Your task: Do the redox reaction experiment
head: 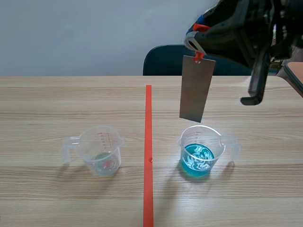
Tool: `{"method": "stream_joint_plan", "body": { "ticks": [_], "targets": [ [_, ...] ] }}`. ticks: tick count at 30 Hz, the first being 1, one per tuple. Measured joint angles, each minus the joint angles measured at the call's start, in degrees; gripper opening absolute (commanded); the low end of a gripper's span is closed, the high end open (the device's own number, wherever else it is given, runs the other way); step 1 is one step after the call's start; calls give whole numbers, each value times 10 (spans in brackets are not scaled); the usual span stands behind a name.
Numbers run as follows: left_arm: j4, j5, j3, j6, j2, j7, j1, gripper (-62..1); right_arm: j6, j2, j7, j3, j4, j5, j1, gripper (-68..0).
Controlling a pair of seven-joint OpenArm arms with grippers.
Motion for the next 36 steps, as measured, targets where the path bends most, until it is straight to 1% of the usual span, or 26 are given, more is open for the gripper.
{"method": "stream_joint_plan", "body": {
  "ticks": [3,6,10,13,36],
  "targets": [
    [0,0,0,0,0,0,0,14,4,33,17,7,3,3,-13,-669],
    [0,0,0,0,0,0,0,14,4,62,21,9,3,10,-16,-669],
    [0,0,0,0,0,0,0,14,4,86,32,9,3,13,-16,-669],
    [0,0,0,0,0,0,0,14,6,90,32,9,3,13,-16,-669],
    [0,0,0,0,0,0,0,14,6,90,32,9,3,13,-16,-669]
  ]
}}
